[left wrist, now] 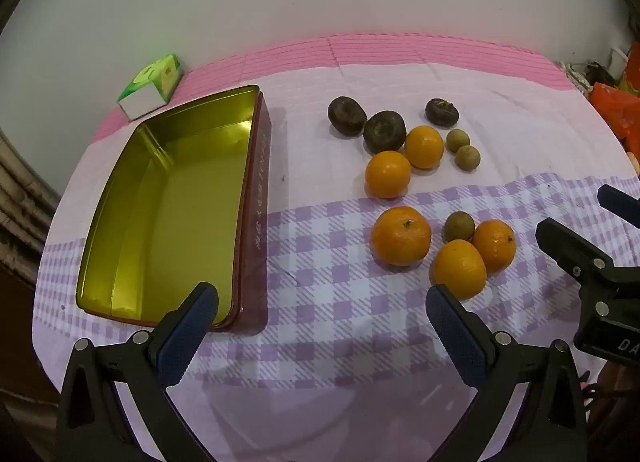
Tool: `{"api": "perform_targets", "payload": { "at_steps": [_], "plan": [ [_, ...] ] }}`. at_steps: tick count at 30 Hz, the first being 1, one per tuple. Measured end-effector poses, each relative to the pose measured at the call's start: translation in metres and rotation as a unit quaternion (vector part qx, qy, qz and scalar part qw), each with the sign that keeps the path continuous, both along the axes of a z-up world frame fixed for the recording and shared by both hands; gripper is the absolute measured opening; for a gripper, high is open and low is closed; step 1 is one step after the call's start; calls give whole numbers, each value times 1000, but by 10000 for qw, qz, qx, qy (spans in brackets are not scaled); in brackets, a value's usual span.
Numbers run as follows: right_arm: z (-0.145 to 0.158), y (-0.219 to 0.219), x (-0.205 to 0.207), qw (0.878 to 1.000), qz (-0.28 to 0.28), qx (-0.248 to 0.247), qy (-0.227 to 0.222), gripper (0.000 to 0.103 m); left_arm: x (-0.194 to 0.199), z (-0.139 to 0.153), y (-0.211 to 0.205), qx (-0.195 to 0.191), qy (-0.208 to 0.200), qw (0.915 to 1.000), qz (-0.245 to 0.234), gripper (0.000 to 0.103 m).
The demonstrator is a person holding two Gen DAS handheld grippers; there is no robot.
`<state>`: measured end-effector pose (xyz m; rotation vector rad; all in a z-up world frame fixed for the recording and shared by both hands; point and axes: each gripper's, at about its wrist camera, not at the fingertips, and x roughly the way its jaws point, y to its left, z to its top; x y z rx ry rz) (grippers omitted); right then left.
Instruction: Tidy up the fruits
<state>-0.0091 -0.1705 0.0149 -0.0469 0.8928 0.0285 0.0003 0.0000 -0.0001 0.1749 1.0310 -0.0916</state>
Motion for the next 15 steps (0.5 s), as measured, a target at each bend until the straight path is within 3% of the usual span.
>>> {"api": "perform_targets", "payload": {
  "at_steps": [15],
  "plan": [
    [-3, -3, -1, 10000, 6, 21, 49, 101, 3, -8, 5, -53, 39, 9999, 91, 102]
  ]
}}
